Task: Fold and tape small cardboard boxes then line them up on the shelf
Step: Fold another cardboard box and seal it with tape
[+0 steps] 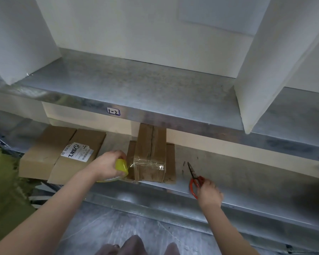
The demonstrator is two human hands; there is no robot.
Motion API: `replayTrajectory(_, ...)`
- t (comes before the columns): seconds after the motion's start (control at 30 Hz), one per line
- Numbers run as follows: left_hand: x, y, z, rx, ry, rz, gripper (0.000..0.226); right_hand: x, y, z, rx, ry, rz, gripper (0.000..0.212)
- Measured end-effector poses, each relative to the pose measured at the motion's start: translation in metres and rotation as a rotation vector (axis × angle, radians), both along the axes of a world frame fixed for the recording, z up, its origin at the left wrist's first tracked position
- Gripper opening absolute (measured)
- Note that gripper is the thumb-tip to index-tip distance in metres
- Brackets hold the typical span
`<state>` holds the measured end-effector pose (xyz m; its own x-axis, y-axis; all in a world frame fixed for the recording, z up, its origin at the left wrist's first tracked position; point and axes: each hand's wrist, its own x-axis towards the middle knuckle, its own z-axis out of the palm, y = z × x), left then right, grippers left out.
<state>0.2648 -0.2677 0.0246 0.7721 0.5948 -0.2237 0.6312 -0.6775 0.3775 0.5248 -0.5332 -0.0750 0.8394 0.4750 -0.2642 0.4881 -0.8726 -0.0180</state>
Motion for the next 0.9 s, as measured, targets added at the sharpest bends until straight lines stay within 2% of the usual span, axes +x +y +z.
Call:
replayTrajectory(0.13,0.001,0.005,0.002,-0.007,-0.040,-0.017,0.048,-0.002,0.002,0.002,-0.022,-0.040,-0.002,0.038)
replayTrajectory(0.3,0.001,0.012,0.004,-0.019,-0.033,-0.041,0.047,-0.013,0.000,0.017,0.072,-0.084,-0.039,0.023)
replayTrajectory(0.4,0.001,0.017,0.003,-0.030,-0.038,-0.082,0.046,-0.036,-0.004,0.036,0.149,-0.163,-0.006,0.034)
replayTrajectory(0.5,0.002,0.022,0.006,-0.062,-0.040,-0.093,0.051,-0.073,-0.004,0.055,0.361,-0.165,-0.032,0.042)
replayTrajectory(0.63,0.001,0.026,0.012,-0.075,-0.037,-0.092,0.057,-0.135,0.003,0.077,0.608,-0.015,-0.151,0.039)
replayTrajectory(0.8,-0.005,0.028,0.017,-0.105,-0.072,-0.160,0.051,-0.210,0.022,0.093,0.837,0.414,-0.260,0.040)
replayTrajectory(0.9,-0.011,0.032,0.018,-0.130,-0.077,-0.196,0.046,-0.242,0.038,0.095,0.869,0.588,-0.253,0.039)
